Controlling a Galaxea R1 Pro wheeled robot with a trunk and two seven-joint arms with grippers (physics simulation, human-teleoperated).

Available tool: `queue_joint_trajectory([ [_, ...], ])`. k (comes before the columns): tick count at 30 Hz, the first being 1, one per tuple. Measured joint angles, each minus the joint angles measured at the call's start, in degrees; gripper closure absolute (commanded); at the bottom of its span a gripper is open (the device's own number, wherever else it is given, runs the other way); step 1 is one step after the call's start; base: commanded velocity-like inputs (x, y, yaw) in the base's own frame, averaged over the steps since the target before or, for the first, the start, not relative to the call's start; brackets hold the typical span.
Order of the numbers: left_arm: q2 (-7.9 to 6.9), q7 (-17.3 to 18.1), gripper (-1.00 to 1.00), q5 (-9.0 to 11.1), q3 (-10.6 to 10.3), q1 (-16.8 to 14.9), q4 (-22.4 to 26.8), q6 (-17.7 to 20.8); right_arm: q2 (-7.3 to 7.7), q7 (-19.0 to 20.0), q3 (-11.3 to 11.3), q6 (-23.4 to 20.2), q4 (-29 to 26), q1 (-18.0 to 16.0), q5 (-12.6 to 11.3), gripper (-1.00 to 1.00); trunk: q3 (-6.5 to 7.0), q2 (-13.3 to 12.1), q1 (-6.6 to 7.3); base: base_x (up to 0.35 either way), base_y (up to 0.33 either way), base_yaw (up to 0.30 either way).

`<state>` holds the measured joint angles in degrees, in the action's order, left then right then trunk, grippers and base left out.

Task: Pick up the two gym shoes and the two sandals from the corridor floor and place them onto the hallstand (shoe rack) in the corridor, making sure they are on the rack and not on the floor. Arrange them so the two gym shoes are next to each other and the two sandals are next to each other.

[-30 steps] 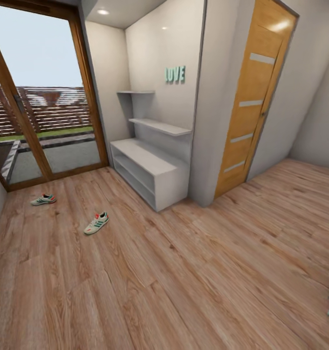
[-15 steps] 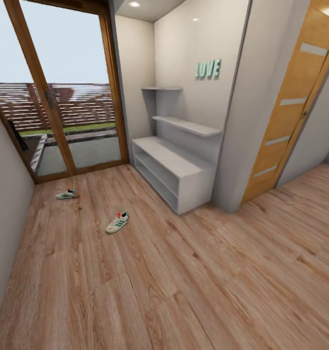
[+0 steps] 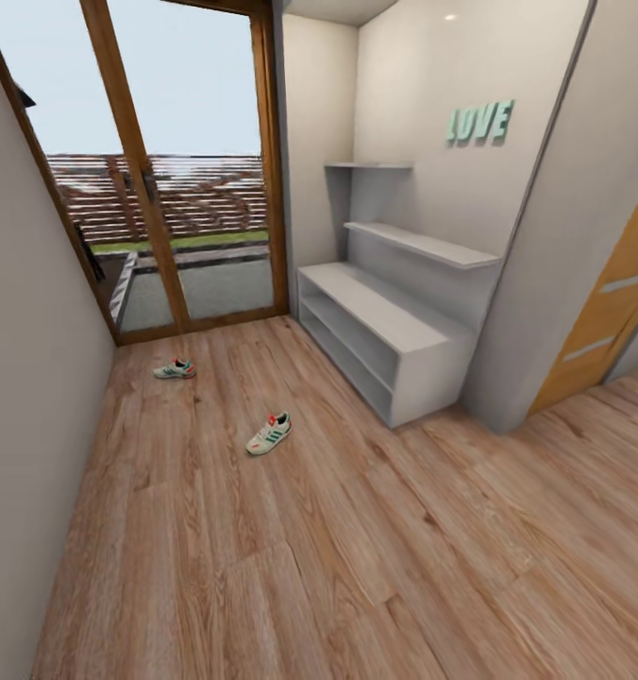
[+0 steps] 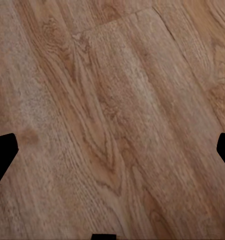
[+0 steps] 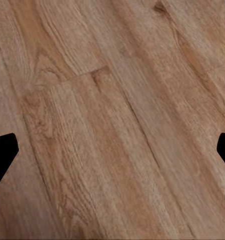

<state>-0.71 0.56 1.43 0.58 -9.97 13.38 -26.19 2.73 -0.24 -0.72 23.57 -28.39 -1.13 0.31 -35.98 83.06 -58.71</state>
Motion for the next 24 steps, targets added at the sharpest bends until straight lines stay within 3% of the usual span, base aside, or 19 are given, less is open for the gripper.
queue_joint_trajectory([
  [24,-0.05,0.00,-1.00,-0.06,-0.03,0.00,-0.04,0.00,0.00,0.00,0.04,0.00,-0.01,0.00,0.00,-1.00,-1.56,0.00,0.01,0.275,0.207,0.217],
])
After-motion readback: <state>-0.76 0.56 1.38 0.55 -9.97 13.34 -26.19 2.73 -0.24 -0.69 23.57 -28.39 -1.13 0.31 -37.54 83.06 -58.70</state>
